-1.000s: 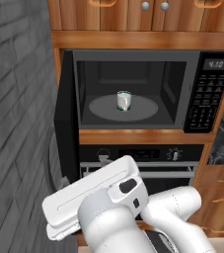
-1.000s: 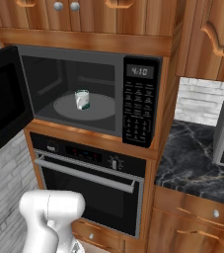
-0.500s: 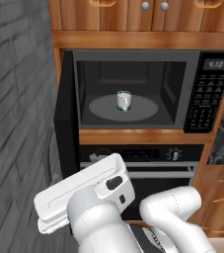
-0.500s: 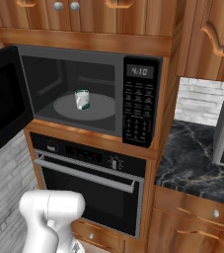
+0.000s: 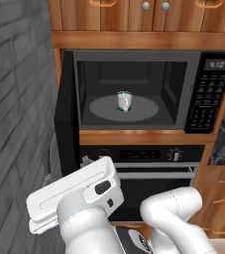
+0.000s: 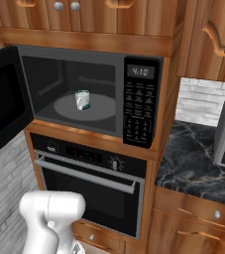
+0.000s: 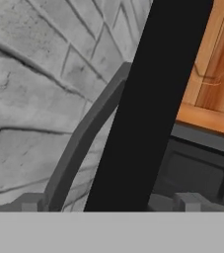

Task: Pick the mug from the counter and place it inside the microwave. Then close the microwave.

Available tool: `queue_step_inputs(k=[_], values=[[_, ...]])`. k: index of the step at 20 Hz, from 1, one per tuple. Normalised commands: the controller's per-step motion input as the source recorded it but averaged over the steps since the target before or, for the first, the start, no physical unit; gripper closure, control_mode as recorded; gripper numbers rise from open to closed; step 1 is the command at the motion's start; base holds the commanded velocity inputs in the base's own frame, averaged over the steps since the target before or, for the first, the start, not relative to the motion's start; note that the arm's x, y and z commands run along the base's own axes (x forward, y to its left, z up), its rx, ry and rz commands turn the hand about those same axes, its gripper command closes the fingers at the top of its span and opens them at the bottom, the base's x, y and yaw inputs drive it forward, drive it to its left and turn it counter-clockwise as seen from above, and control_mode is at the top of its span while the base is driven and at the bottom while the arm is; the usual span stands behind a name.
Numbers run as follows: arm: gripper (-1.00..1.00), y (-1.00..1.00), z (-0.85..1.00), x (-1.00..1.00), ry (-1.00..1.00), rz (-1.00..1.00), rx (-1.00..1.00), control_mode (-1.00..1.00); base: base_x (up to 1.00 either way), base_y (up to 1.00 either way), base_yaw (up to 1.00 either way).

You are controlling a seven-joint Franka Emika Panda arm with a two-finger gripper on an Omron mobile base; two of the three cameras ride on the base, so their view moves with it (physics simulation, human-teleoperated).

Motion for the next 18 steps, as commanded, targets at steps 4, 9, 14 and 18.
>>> queue_step_inputs(k=[4,9,14,18], values=[[-1.0,0.0,-0.07,0.13,-0.01,-0.06,0.0,-1.0,0.0,0.0,0.0],[-1.0,0.0,0.0,0.11,0.0,-0.07,0.0,-1.0,0.0,0.0,0.0],[-1.0,-0.27,0.0,0.14,0.0,-0.02,0.0,-1.0,0.0,0.0,0.0],[-1.0,-0.33,0.0,0.06,0.0,-0.02,0.0,-1.0,0.0,0.0,0.0]])
